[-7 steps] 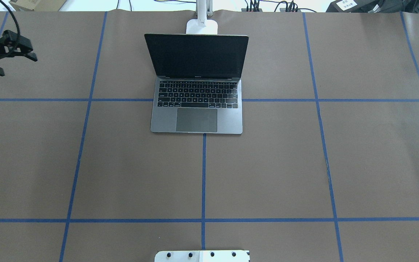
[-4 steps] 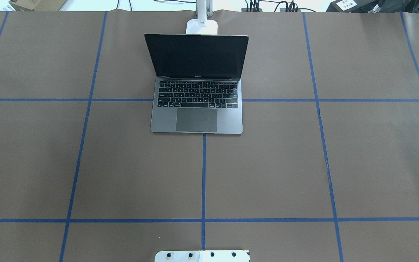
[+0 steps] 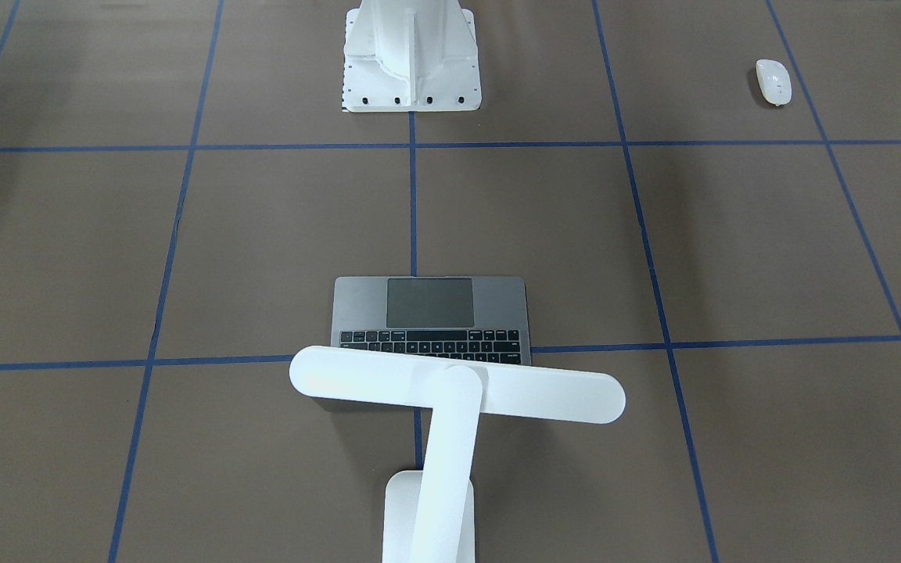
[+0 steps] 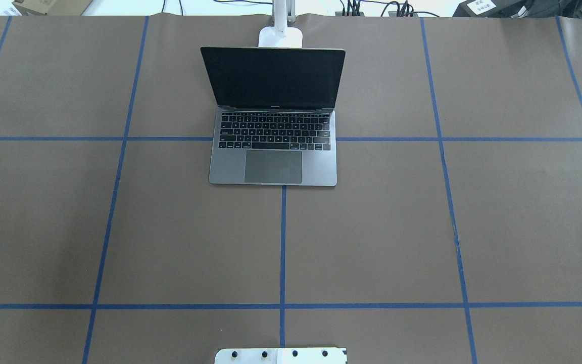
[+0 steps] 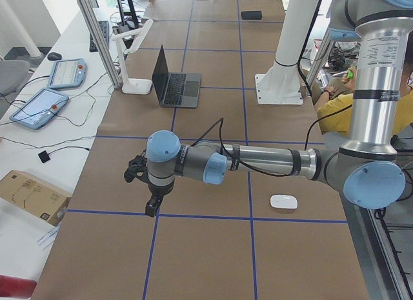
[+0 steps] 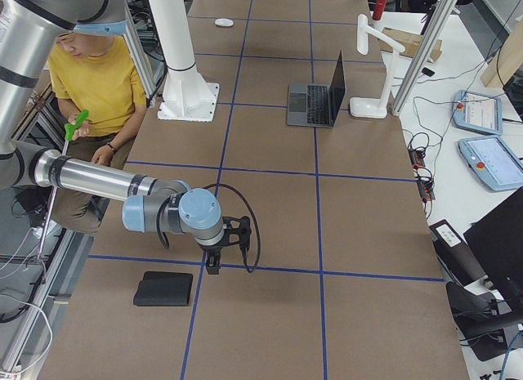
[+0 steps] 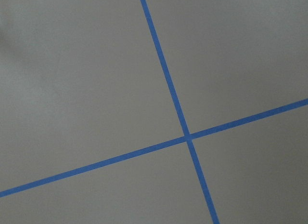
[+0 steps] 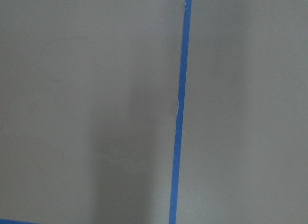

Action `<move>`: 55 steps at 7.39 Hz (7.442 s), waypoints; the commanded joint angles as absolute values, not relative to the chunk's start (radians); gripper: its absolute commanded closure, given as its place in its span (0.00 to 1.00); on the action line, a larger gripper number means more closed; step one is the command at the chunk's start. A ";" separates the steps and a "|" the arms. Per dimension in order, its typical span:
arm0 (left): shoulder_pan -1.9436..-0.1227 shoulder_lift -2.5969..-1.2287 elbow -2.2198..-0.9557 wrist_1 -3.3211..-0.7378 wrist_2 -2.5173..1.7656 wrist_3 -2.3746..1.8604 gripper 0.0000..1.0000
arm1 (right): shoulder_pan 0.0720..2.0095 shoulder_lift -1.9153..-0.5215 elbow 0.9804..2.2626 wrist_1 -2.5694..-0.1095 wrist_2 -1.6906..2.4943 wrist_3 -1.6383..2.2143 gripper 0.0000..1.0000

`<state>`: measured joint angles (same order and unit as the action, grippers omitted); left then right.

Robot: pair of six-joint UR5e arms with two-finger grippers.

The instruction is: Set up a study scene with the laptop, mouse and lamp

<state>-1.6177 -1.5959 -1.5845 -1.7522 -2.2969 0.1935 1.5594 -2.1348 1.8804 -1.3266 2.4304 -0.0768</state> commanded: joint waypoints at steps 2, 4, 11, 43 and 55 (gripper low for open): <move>-1.638 -1.583 -1.581 -1.756 -2.303 0.219 0.00 | 1.560 -2.194 1.583 -1.030 2.437 -0.180 0.00; -1.640 -1.577 -1.585 -1.770 -2.303 0.219 0.00 | 1.562 -2.183 1.383 -0.808 2.514 -0.158 0.01; -1.638 -1.548 -1.580 -1.789 -2.303 0.218 0.00 | 1.569 -2.012 1.443 -0.812 2.579 0.597 0.00; -1.640 -1.479 -1.575 -1.841 -2.333 0.218 0.00 | 1.359 -1.942 1.500 -1.539 2.522 -1.342 0.03; -1.640 -1.434 -1.595 -1.871 -2.335 0.218 0.00 | 1.298 -2.029 1.419 -1.394 2.491 -1.355 0.29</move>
<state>-1.6398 -1.4396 -1.5943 -1.8653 -2.3347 0.2178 1.2994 -2.0298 1.4225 -1.3981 2.4914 -1.3546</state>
